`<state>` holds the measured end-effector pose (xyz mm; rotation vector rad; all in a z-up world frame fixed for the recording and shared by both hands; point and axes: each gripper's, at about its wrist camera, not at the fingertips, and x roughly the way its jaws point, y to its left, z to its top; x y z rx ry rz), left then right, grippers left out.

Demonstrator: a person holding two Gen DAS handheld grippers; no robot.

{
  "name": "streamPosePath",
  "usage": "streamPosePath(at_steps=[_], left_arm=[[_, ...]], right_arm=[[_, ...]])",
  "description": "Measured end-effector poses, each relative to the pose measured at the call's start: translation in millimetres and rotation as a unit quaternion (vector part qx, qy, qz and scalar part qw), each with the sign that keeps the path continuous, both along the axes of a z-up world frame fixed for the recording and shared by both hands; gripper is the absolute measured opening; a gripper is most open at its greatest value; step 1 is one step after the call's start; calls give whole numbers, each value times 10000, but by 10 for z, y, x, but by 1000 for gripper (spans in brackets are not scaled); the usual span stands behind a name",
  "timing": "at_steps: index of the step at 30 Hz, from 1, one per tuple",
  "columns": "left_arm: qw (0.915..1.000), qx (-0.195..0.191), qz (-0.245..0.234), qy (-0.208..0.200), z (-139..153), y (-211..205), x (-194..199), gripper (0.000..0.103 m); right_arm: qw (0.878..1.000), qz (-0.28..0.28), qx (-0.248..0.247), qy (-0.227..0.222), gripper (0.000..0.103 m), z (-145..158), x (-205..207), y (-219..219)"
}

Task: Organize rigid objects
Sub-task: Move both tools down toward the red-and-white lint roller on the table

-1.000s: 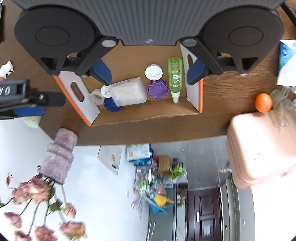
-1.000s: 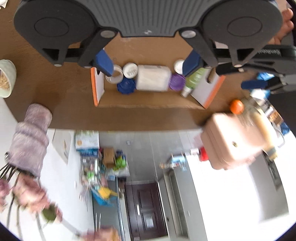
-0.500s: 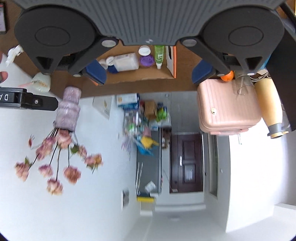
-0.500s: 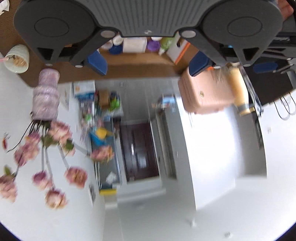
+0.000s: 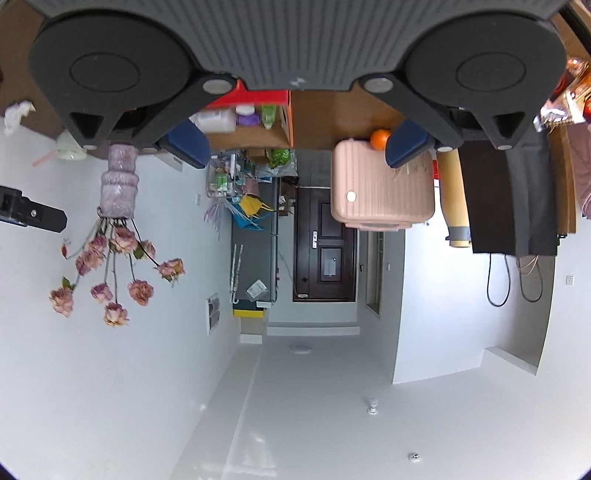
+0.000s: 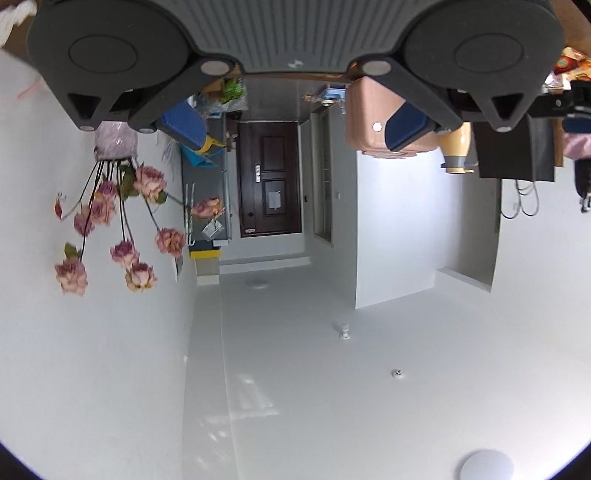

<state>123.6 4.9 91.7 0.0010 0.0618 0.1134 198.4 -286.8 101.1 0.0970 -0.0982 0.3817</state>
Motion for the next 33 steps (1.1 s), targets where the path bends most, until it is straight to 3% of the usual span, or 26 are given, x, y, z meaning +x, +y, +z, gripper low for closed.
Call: streamPosePath(at_steps=[4,9,12,16,22,27,33], left_arm=[[9995,55,216,231,-250,69,-136,103],[9952,60,283,936,-623,159,-137,103],[9909,-7,276,1319,-838,232,-170,103],[9813,-208,229,1901,-1101,283,-135,103],[9646,-354,-154,2609,-1246,226,74,103],[9562,-547,-528,2827,-1267,119,306,103],[9542,-615,-674,2850,-1271,-68,644,103]], right_arm=[[9991,222,-15,364,103,-272,-112,-16],[9930,94,-453,1085,103,-705,-183,43],[9888,68,-298,1464,103,-933,-244,-17],[9807,115,-695,1822,103,-1136,-324,-7],[9622,-9,-1224,2434,103,-1330,-168,37],[9526,-92,-1125,2826,97,-1388,116,-34],[9456,-215,-992,3091,91,-1367,449,-156]])
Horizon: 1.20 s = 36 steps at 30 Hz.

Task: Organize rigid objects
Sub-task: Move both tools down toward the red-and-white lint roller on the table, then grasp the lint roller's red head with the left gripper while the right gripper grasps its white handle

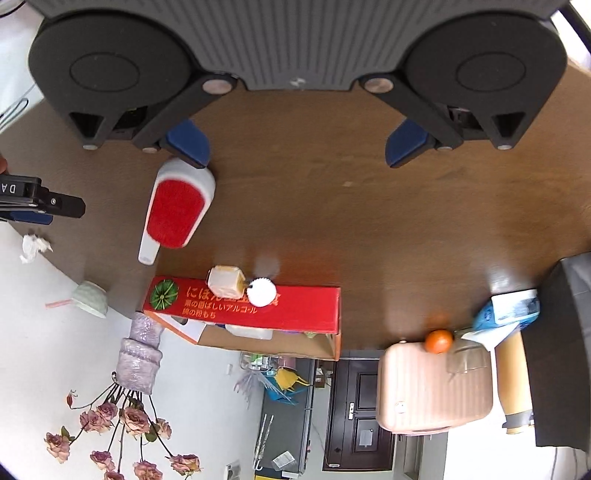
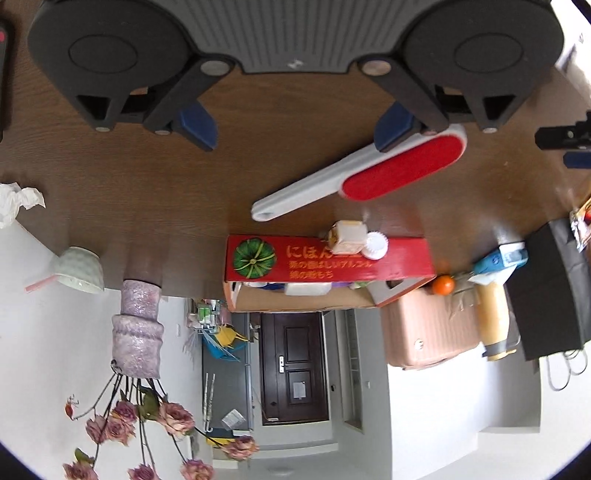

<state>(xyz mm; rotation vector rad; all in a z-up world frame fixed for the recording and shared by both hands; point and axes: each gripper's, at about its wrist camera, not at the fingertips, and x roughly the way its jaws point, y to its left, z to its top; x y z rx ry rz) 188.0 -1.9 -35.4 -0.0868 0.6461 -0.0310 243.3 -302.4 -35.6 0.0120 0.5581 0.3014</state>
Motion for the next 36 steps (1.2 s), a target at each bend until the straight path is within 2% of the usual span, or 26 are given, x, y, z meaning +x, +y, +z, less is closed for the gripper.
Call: streamPosePath(at_steps=[4,8,10,11,14,19,21,24,28,29,30,31,32,33,34,36], left_arm=[[9992,-300,-238,115,20,-74,252,103],[9968,-291,-695,264,-6,-202,443,96],[9960,-328,-756,342,-48,-243,527,87],[9954,-390,-770,410,-74,-254,575,82],[9924,-673,-837,592,-149,-251,700,77],[9904,-820,-973,547,-198,-219,798,72],[9889,-921,-1036,538,-202,-178,822,72],[9893,-888,-1008,566,-188,-162,845,69],[9882,-1028,-1016,500,-180,-124,810,55],[9880,-1068,-1001,490,-178,-111,803,50],[9870,-1163,-993,499,-179,-91,801,46],[9854,-1301,-943,569,-172,-61,802,39],[9839,-1411,-904,616,-159,-38,797,28],[9837,-1461,-854,606,-141,-15,780,23],[9863,-1380,-717,553,-123,9,743,23],[9905,-1207,-501,421,-113,68,667,22]], right_arm=[[10000,-34,-32,19,90,18,216,-37],[9999,-98,-19,93,82,11,544,-78],[9997,-109,-89,178,67,2,756,-97],[9997,-118,-77,210,65,4,868,-108],[9996,-133,-61,247,59,13,1177,-118],[9985,-57,-138,527,36,-111,1645,-50],[9974,-69,-211,683,35,-206,1754,-25],[9967,-133,-72,792,34,-222,1743,-60],[9963,-130,-75,844,26,-251,1579,-119],[9960,-138,19,880,21,-254,1548,-157],[9953,-88,146,958,12,-249,1535,-187],[9943,-50,231,1036,12,-239,1510,-198],[9945,-59,109,1044,12,-223,1463,-162],[9948,-27,-60,1019,11,-206,1397,-108],[9947,41,-166,1009,12,-194,1320,-59],[9945,128,-38,1035,12,-194,1170,-26]])
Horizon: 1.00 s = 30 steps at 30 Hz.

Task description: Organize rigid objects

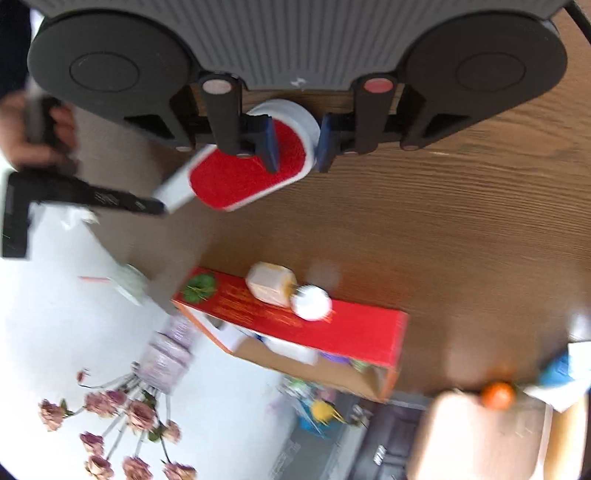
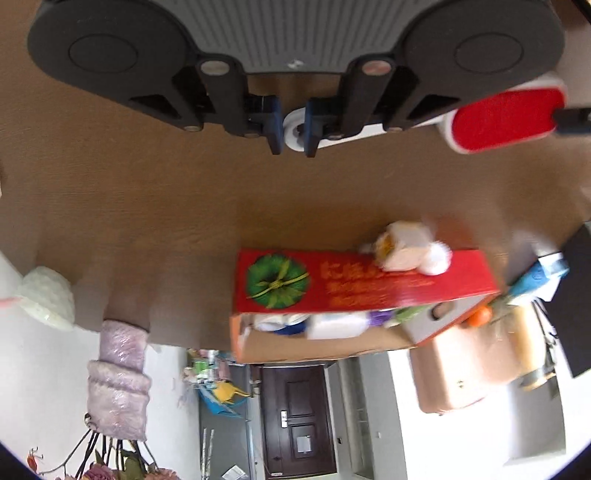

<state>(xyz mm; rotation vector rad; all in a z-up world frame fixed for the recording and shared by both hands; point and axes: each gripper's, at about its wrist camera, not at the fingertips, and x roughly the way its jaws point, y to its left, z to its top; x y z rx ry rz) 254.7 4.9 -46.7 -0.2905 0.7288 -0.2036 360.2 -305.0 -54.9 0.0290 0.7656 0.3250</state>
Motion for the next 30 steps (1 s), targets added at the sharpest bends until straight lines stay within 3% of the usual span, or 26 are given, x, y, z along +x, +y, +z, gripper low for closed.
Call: streamPosePath(at_steps=[7,9,13,17,19,21,24,28,30], left_arm=[[9975,40,706,3,46,382,-293,22],[9966,-160,808,43,38,518,-331,22],[9932,-487,1038,220,31,714,-368,35],[9939,-736,817,126,63,762,-465,48],[9932,-914,690,232,29,763,-469,49],[9938,-822,706,238,26,737,-453,50],[9931,-879,633,445,-19,742,-388,53],[9915,-1001,646,516,-97,742,-405,51],[9915,-997,707,450,-107,726,-412,49]], right_arm=[[9986,184,489,57,13,22,-664,177],[9977,274,618,76,14,7,-801,216],[9965,322,759,143,15,10,-943,269],[9962,281,821,96,15,7,-1025,274],[9954,246,914,108,15,-9,-1035,259],[9953,245,934,101,16,-7,-1037,252],[9950,224,965,101,24,-28,-1024,205],[9944,156,1038,129,21,-52,-994,180],[9930,195,1151,156,14,-55,-983,180]])
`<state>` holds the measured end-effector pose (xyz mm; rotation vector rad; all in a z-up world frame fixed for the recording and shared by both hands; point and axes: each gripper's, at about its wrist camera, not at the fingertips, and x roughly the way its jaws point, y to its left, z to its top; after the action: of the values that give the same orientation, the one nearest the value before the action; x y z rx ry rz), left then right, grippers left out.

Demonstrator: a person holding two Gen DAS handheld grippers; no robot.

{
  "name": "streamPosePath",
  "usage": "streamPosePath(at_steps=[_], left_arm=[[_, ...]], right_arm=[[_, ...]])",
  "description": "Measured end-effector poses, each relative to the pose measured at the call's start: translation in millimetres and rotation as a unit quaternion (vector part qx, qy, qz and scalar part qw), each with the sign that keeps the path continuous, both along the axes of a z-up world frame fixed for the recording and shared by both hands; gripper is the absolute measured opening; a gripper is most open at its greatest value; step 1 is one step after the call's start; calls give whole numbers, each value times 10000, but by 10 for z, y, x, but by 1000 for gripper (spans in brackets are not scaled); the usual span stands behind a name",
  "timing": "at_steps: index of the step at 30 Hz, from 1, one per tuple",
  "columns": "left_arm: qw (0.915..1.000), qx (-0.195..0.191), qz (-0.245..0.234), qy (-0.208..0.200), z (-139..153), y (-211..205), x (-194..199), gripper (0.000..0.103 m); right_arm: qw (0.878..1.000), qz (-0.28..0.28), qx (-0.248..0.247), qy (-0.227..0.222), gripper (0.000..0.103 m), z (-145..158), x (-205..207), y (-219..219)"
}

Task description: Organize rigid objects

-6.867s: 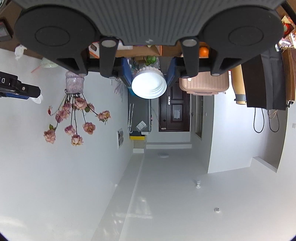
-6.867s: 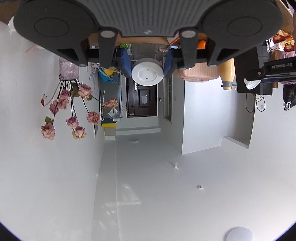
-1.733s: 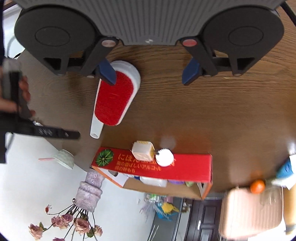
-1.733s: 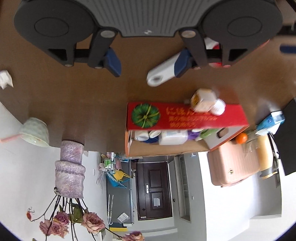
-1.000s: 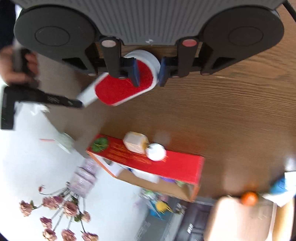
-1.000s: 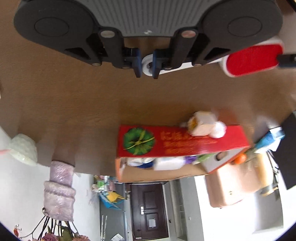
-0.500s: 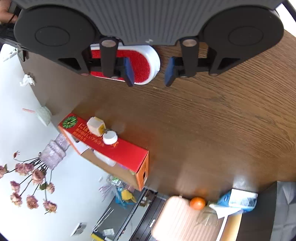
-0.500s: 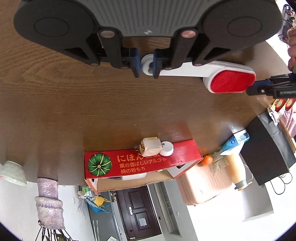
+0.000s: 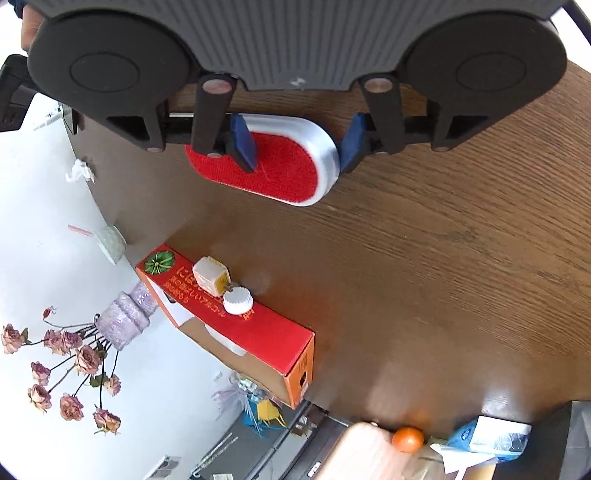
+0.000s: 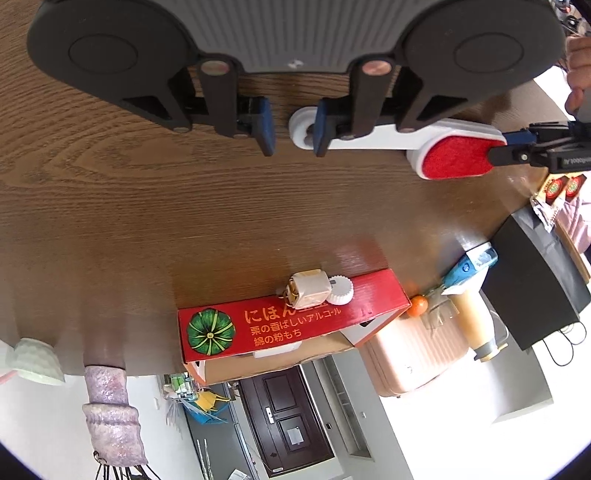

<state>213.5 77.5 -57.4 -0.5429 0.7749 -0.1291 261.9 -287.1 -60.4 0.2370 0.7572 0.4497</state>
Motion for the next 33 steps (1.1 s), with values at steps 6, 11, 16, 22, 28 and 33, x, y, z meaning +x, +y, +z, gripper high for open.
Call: streamPosePath(at_steps=[6,11,16,22,28,33], left_arm=[[9981,134,16,-607,122,-55,-23,46],[9795,249,39,-2001,683,-149,-57,46],[9518,271,-71,-3055,1269,-277,29,46],[9308,318,-222,-3635,1752,-380,159,46],[9132,476,-236,-4040,2244,-455,365,46],[9160,464,-303,-3973,2530,-461,710,46]], right_arm=[[9992,-137,-60,-383,13,86,-9,41],[9824,-307,-82,-1841,13,581,-177,25],[9546,-629,32,-2913,13,1190,-211,-47],[9283,-730,274,-3636,13,1689,-109,-195],[9110,-831,368,-4022,13,2129,109,-252],[9094,-820,452,-4052,13,2450,447,-301]])
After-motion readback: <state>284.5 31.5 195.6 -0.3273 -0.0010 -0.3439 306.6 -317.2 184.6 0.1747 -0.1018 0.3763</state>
